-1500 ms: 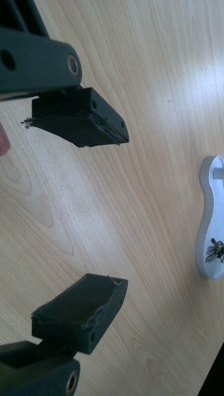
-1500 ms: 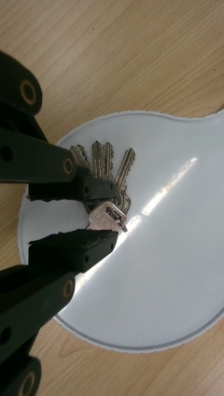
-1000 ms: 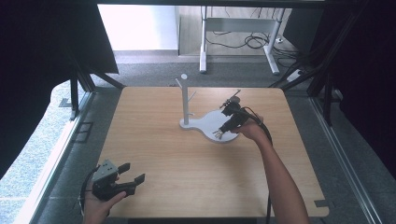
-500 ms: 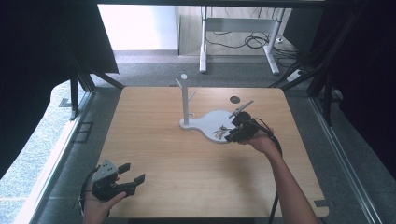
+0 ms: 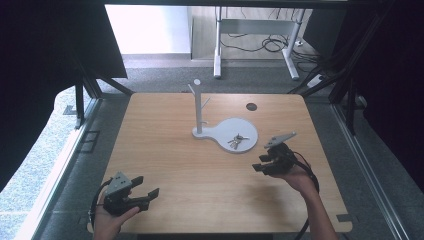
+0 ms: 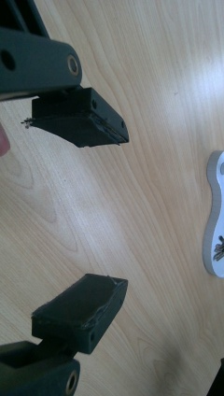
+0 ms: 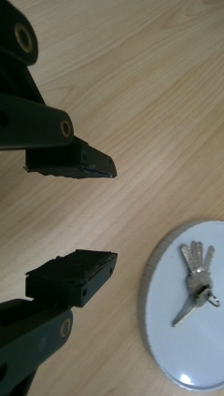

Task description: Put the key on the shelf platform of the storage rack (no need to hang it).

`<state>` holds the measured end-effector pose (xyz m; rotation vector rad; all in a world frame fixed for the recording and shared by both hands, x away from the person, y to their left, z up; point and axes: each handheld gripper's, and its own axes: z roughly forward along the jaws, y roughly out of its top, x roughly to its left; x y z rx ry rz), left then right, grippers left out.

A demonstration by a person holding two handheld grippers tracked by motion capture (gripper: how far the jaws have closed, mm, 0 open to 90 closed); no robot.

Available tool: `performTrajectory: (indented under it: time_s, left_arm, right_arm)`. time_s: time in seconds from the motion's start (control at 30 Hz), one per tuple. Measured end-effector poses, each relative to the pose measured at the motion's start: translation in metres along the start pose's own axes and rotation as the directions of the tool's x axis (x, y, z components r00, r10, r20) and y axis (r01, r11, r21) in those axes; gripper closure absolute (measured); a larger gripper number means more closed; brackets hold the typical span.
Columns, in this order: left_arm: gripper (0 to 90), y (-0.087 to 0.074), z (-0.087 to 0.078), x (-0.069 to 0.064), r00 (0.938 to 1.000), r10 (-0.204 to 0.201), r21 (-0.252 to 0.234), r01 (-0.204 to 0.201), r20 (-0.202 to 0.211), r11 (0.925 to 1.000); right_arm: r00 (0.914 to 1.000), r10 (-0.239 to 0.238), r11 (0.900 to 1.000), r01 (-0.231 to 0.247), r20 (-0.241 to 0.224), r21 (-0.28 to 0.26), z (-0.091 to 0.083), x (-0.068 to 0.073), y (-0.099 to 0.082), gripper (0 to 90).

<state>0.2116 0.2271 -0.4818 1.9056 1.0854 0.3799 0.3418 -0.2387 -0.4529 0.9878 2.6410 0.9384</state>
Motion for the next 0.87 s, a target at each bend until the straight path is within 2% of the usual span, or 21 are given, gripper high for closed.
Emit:
performTrajectory:
  time_s: [0.03,0.07,0.13,0.4,0.5,0.63,0.87]
  left_arm:
    - [25.7,0.0,0.001,0.0,1.0,0.0,0.001,0.0,0.0,1.0]
    - [25.7,0.0,0.001,-0.001,1.0,0.002,0.003,-0.002,0.001,1.0]
    - [25.7,-0.001,0.003,-0.002,1.0,0.005,0.007,-0.005,0.003,1.0]
    - [25.7,-0.002,0.008,-0.004,1.0,0.008,0.021,-0.008,0.003,0.9997]
    - [25.7,-0.002,0.008,-0.004,0.9999,0.01,0.025,-0.01,0.005,0.9996]
    - [25.7,-0.002,0.009,-0.005,0.9998,0.017,0.027,-0.017,0.005,0.9995]
    - [25.7,-0.003,0.01,-0.007,0.9997,0.024,0.03,-0.024,0.001,0.9993]
  right_arm:
    - [1.0,0.0,1.0,0.0,0.005,-0.007,-0.001,0.002,-0.006,50.8]
    - [0.9999,0.009,0.9997,-0.009,0.01,-0.021,-0.001,0.006,-0.02,50.2]
    - [0.9999,0.013,0.9996,-0.012,0.008,-0.025,-0.001,0.007,-0.025,49.9]
    - [0.9989,0.044,0.9966,-0.043,0.014,-0.07,0.003,0.018,-0.068,49.0]
    - [0.9985,0.047,0.9979,-0.045,0.029,-0.046,0.004,0.019,-0.074,48.0]
    - [0.9974,0.061,0.9952,-0.058,0.038,-0.078,0.001,0.018,-0.079,46.8]
    - [0.997,0.053,0.9937,-0.047,0.057,-0.101,0.001,0.019,-0.081,43.2]
